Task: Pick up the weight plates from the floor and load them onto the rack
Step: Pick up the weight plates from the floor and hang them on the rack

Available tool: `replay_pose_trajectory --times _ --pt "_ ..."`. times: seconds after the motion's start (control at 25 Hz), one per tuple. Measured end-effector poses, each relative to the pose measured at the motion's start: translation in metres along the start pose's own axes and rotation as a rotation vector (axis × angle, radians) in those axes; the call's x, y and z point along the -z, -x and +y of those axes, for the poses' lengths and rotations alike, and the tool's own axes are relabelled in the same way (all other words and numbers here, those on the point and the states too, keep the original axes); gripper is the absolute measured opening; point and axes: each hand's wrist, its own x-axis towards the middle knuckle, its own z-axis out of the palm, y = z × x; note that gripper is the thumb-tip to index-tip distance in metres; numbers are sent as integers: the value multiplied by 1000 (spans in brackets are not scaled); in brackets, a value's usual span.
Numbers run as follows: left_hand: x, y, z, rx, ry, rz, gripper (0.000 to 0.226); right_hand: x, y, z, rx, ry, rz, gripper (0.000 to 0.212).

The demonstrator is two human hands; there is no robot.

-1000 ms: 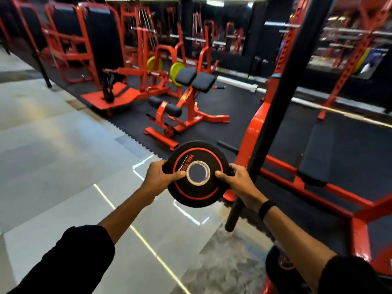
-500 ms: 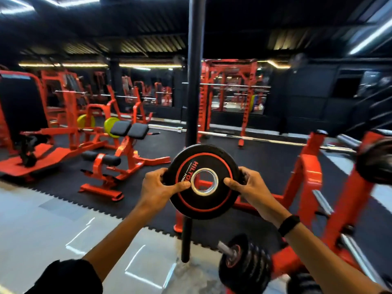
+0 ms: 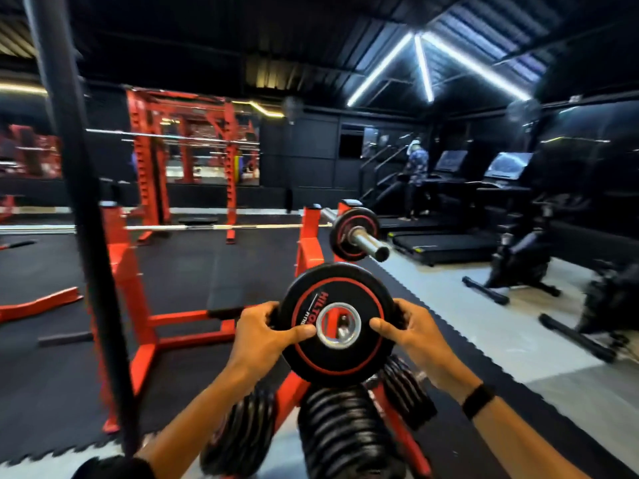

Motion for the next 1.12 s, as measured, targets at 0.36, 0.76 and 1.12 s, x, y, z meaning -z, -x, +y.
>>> replay_pose_trajectory --times 0.36,0.76,1.12 --pt "-175 -54 1 -36 134 -47 47 168 -29 37 29 52 22 28" --pt "-203 -125 -17 -28 15 107 38 180 -149 101 65 -40 -101 30" --pt "-188 -228 -63 -100 -52 156 41 147 -263 141 101 -61 -98 32"
